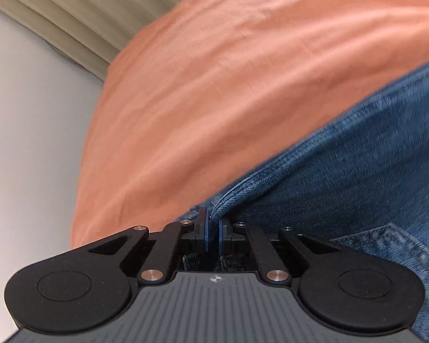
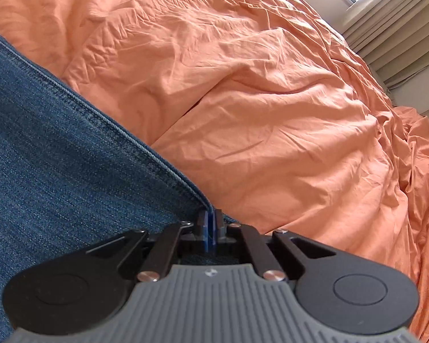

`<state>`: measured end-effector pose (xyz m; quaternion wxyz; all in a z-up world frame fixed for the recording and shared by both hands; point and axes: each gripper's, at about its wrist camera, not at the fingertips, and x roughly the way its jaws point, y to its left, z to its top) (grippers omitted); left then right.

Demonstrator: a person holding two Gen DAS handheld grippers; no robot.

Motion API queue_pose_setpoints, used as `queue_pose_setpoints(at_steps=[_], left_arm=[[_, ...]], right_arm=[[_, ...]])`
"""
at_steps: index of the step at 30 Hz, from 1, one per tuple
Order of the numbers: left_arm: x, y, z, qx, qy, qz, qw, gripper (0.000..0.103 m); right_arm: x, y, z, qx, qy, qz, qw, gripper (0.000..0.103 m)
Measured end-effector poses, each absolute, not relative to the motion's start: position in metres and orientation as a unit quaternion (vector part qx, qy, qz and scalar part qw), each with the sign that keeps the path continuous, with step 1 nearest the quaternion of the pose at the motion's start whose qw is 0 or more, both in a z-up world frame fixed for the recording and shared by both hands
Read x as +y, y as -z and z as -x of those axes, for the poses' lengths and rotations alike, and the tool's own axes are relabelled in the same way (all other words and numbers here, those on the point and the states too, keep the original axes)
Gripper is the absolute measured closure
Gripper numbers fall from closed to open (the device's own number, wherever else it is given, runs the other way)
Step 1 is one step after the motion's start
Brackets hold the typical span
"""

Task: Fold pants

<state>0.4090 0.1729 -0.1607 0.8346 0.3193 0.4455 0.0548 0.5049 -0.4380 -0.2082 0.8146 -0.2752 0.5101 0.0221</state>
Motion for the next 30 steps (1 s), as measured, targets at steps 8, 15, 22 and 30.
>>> queue_pose_setpoints(at_steps=[8,15,22,30], left_arm=[[0.173,0.150,-0.415,0.435,-0.048,-0.325,0.839,0.096],[0.177,0.166,-0.432,0.467,-0.050,-0.316,0.824,0.076],[0.192,0.118,-0.429,0.482,0.001,-0.262,0.836,0.002],[0.271,0.053,-0.365,0.464,-0.049,-0.033,0.884,0.015]], right_arm=[[-0.433,0.203,-0.506,0.506,0.005,0.262,0.822,0.103],[-0.434,0.199,-0.499,0.501,0.026,0.245,0.829,0.088],[-0.426,0.159,-0.467,0.469,0.048,0.173,0.865,0.050],[-0.358,0.137,-0.394,0.459,-0.023,0.057,0.886,0.050]])
